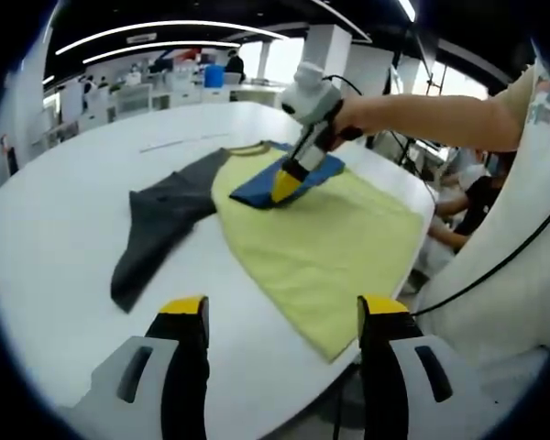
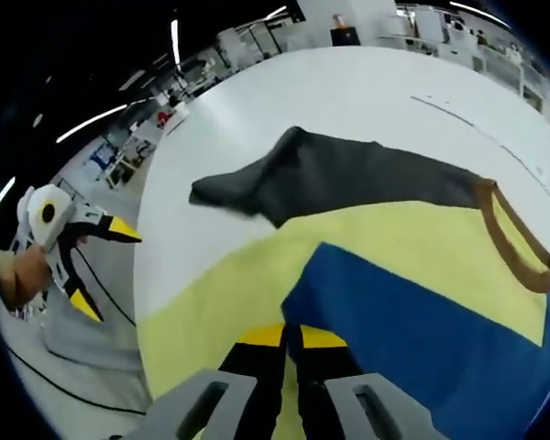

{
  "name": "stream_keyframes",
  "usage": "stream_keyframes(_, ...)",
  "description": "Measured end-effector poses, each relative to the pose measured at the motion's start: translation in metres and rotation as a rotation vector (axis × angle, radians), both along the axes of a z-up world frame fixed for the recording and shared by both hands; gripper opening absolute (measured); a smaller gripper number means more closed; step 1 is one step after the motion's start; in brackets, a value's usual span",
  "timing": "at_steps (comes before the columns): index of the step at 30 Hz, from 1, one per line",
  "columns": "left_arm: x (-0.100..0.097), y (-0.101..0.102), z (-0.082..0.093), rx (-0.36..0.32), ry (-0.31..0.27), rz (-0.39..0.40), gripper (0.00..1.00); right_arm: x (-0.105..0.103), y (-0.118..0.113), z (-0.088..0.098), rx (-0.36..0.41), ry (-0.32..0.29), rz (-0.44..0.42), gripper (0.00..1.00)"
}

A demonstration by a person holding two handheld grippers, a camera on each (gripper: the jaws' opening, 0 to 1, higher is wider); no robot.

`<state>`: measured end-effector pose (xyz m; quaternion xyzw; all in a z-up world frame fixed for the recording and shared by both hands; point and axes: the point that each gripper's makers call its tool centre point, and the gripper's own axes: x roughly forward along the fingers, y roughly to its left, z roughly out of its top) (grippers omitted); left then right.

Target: Fold the garment on the visible template until the final outline fits inside the template.

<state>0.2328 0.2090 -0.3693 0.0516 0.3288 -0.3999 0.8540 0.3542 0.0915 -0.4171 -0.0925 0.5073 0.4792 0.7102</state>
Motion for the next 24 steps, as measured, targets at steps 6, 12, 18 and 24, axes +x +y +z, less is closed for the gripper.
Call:
stream_keyframes(6,-0.002,-0.002,0.002,0.001,-0.001,0.000,0.63,-0.004,0.001,0.000,-0.006,-0.004,0.015,0.01)
stream_keyframes(12,-0.001,-0.003,0.004,-0.002,-0.006,0.003,0.63,0.000,-0.002,0.004,0.006,-0.031,0.001,0.06)
stream_keyframes(18,-0.002,-0.003,0.004,0.006,-0.004,-0.002,0.63,0.006,-0.005,0.013,0.034,-0.074,-0.032,0.18)
stream_keyframes(24,-0.003,-0.009,0.007,0.008,-0.008,-0.007,0.64,0.011,-0.011,0.023,0.056,-0.123,-0.073,0.33)
